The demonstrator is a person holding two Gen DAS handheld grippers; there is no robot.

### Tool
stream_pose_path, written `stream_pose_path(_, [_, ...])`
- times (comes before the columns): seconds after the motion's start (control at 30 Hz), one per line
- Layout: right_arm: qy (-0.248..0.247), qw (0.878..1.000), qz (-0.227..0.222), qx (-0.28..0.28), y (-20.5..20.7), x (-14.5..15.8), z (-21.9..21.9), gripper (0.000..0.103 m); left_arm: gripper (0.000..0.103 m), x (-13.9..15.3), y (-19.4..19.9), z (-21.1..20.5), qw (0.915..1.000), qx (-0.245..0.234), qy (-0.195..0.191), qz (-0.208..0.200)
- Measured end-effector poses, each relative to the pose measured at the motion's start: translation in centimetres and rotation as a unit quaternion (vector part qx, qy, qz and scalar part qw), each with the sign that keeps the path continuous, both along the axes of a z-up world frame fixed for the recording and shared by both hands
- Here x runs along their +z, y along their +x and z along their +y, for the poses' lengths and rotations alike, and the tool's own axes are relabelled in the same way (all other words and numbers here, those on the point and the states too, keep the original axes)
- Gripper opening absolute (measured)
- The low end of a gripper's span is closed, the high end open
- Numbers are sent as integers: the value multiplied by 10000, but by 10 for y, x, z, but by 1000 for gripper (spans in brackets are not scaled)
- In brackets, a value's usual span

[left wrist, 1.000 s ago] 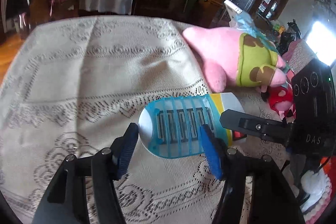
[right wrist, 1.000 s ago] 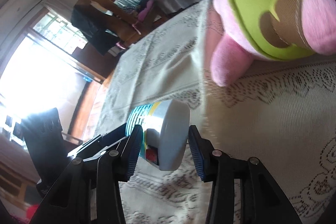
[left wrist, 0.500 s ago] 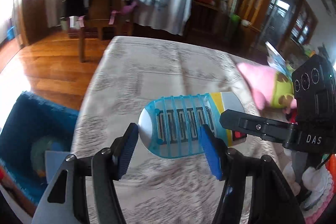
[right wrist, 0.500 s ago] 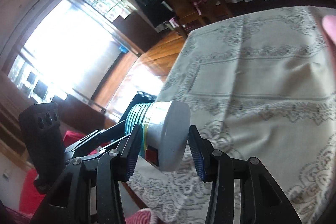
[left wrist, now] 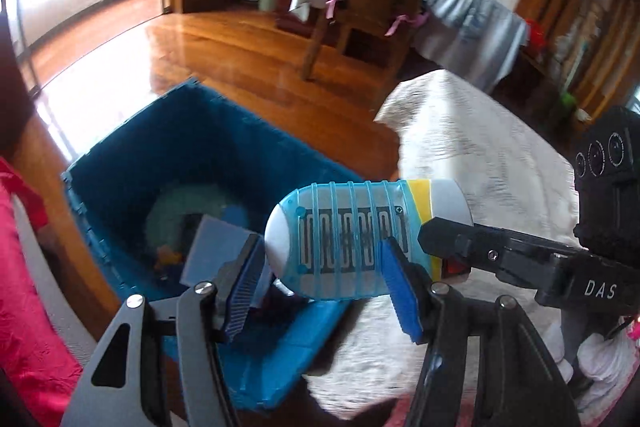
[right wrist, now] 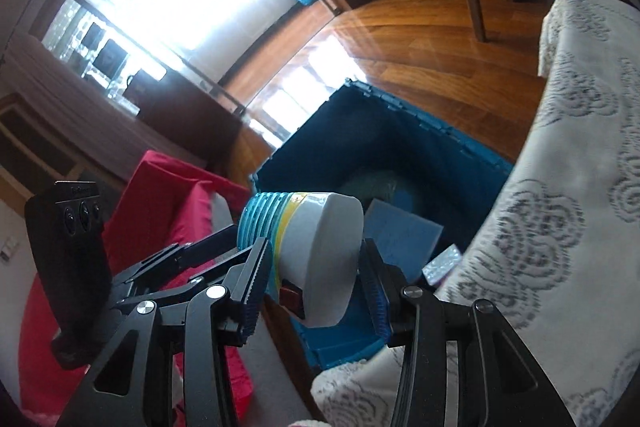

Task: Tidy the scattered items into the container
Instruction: 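Open both grippers to drop the device into the blue bin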

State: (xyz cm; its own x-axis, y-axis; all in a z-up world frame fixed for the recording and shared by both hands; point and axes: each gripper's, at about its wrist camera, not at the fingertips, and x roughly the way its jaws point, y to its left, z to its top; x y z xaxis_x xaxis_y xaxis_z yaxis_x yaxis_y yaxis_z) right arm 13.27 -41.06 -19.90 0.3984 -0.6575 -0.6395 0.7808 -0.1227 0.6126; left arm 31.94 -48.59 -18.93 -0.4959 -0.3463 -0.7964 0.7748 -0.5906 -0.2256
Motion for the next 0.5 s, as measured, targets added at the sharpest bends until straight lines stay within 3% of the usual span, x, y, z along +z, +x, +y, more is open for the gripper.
stream_pose_path(0.07, [151,9999,68,21,4,-10,-13,44,59,-19,13,-21,9997,146,181,-22])
stream_pose_path(0.23, [527,9983,239,74,13,-34,-46,44,53,-78,23,-67,9953,454,575,-628])
stream_pose_path(0.4, [903,9950,409,127,23,-59,-79,44,54,-116,23,-85,9878,660,1006,-991])
stream_pose_path(0.47, [1052,9932,477,147,26,-68,-92,48,56,-123,25,-89,9852,691,1173,-1039])
stream_pose_path(0.5, [1066,9928,534,112,25,-65,-89,48,63,-124,25,-91,9854,718,1123,-1064])
